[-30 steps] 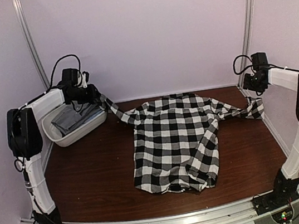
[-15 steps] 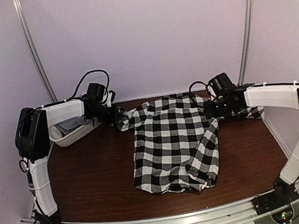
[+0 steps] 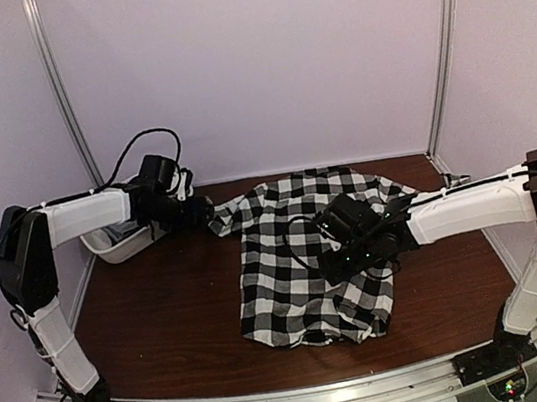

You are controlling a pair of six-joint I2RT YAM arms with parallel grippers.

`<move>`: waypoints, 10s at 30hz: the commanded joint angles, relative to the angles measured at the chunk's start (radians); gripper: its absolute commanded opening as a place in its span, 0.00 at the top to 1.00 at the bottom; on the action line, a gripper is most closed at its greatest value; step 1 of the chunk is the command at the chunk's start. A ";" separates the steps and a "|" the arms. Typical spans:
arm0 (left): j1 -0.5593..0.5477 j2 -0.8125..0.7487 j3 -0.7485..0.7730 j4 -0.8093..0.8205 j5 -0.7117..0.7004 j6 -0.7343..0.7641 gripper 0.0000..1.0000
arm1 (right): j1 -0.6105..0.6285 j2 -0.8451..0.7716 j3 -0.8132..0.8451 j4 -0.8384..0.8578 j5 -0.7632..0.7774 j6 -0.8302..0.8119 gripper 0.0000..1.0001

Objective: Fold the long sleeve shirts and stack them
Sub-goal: Flatten out the crumpled shirt at the center of the board, then adjust the flattened shirt at the center of the board, then move the flattened shirt to the center of the board, then pick up the sleeve from the center of the board.

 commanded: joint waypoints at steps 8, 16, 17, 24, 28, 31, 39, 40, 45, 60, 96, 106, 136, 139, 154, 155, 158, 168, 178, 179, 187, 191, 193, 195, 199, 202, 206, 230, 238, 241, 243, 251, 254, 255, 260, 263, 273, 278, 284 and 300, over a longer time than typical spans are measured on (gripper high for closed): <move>-0.103 -0.240 -0.202 0.047 -0.106 -0.088 0.20 | 0.106 0.055 -0.077 -0.026 0.038 0.129 0.48; -0.180 -0.270 -0.312 0.059 0.018 -0.143 0.25 | 0.121 0.088 -0.085 -0.015 0.033 0.149 0.61; -0.192 -0.273 -0.326 0.058 0.037 -0.147 0.25 | 0.121 0.080 -0.090 -0.015 0.034 0.153 0.64; -0.224 -0.315 -0.443 0.056 0.156 -0.174 0.32 | 0.122 -0.021 -0.154 -0.059 0.040 0.197 0.99; -0.224 -0.342 -0.497 0.039 0.205 -0.174 0.35 | 0.121 -0.125 -0.192 -0.163 0.099 0.248 1.00; -0.224 -0.356 -0.539 0.039 0.257 -0.182 0.37 | 0.121 -0.210 -0.235 -0.281 0.135 0.320 1.00; -0.235 -0.356 -0.594 0.043 0.341 -0.202 0.39 | 0.120 -0.547 -0.404 -0.504 0.110 0.608 1.00; -0.238 -0.353 -0.596 0.043 0.348 -0.203 0.39 | 0.120 -0.591 -0.422 -0.508 0.093 0.641 1.00; -0.247 -0.335 -0.598 0.042 0.376 -0.206 0.41 | 0.119 -0.783 -0.491 -0.530 0.055 0.764 1.00; -0.273 -0.278 -0.592 0.042 0.389 -0.214 0.46 | 0.119 -0.911 -0.315 -0.557 0.262 0.684 0.54; -0.354 -0.335 -0.521 -0.227 0.201 -0.297 1.00 | -0.123 -0.711 -0.499 -0.323 -0.164 0.422 0.27; -0.354 -0.347 -0.533 -0.132 0.289 -0.315 0.83 | -0.123 -0.755 -0.589 -0.337 -0.245 0.462 0.18; -0.355 -0.243 -0.550 -0.001 0.367 -0.298 0.59 | -0.123 -0.696 -0.266 -0.721 -0.104 0.370 0.87; -0.355 -0.236 -0.547 0.005 0.378 -0.289 0.58 | -0.124 -0.690 -0.247 -0.744 -0.097 0.369 0.68; -0.355 -0.209 -0.512 0.005 0.397 -0.283 0.58 | -0.123 -0.516 -0.201 -0.425 -0.115 0.291 0.47; -0.356 -0.206 -0.510 0.006 0.398 -0.285 0.59 | -0.123 -0.504 -0.206 -0.391 -0.115 0.285 0.46; -0.356 -0.187 -0.505 0.014 0.396 -0.297 0.60 | -0.124 -0.466 -0.217 -0.319 -0.103 0.273 0.46; -0.365 -0.123 -0.469 0.025 0.357 -0.315 0.72 | -0.125 -0.411 -0.269 -0.154 -0.086 0.269 0.46; -0.370 -0.234 -0.514 -0.127 0.284 -0.333 1.00 | -0.124 -0.387 -0.339 -0.076 -0.112 0.249 0.46; -0.370 -0.254 -0.532 -0.141 0.276 -0.333 1.00 | -0.123 -0.381 -0.354 -0.066 -0.130 0.247 0.46; -0.372 -0.382 -0.655 -0.161 0.264 -0.353 1.00 | -0.049 -0.365 -0.503 0.048 -0.185 0.296 0.48; -0.383 -0.398 -0.687 -0.147 0.267 -0.345 1.00 | 0.042 -0.383 -0.583 0.069 -0.194 0.361 0.50; -0.387 -0.416 -0.704 -0.146 0.261 -0.347 1.00 | 0.104 -0.403 -0.622 0.072 -0.208 0.407 0.50; -0.387 -0.445 -0.723 -0.146 0.261 -0.347 1.00 | 0.163 -0.425 -0.657 0.069 -0.223 0.448 0.51; -0.387 -0.496 -0.735 -0.173 0.260 -0.353 0.94 | 0.228 -0.493 -0.649 -0.037 -0.215 0.489 0.51; -0.387 -0.526 -0.698 -0.221 0.232 -0.348 0.75 | 0.229 -0.593 -0.567 -0.185 -0.134 0.488 0.49; -0.364 -0.501 -0.531 -0.298 0.119 -0.288 0.60 | 0.081 -0.614 -0.405 -0.201 -0.047 0.373 0.40; -0.092 0.154 0.247 -0.113 0.266 -0.095 0.58 | -0.278 -0.081 0.060 0.061 -0.133 0.316 0.41; -0.093 0.272 0.256 -0.010 0.273 -0.117 0.58 | -0.331 -0.125 -0.089 0.119 -0.034 0.381 0.39; -0.090 0.324 0.274 0.010 0.269 -0.118 0.57 | -0.348 -0.163 -0.141 0.134 -0.012 0.402 0.38; -0.088 0.361 0.302 0.010 0.272 -0.120 0.57 | -0.358 -0.197 -0.176 0.140 0.011 0.411 0.36; -0.039 0.423 0.327 -0.004 0.262 -0.121 0.58 | -0.513 -0.324 -0.257 0.076 0.060 0.375 0.33; -0.017 0.426 0.319 -0.013 0.263 -0.104 0.58 | -0.621 -0.359 -0.263 0.045 0.072 0.339 0.32; -0.013 0.425 0.316 -0.020 0.259 -0.095 0.58 | -0.652 -0.365 -0.261 0.044 0.072 0.323 0.31; -0.009 0.421 0.336 -0.033 0.282 -0.072 0.58 | -0.744 -0.315 -0.198 0.054 0.111 0.243 0.27; -0.017 0.401 0.356 -0.039 0.304 -0.051 0.58 | -0.778 -0.223 -0.134 0.057 0.148 0.194 0.26; -0.089 0.251 0.354 -0.085 0.314 -0.034 0.56 | -0.855 0.126 0.141 -0.011 0.248 0.055 0.16; -0.140 0.177 0.299 -0.100 0.293 -0.030 0.56 | -0.881 0.298 0.269 -0.062 0.258 0.021 0.15; -0.185 0.082 0.203 -0.101 0.244 -0.046 0.56 | -0.918 0.336 0.265 -0.050 0.260 0.022 0.28; -0.235 -0.135 -0.034 0.034 0.193 -0.148 0.56 | -0.940 0.078 0.110 0.084 0.134 -0.026 1.00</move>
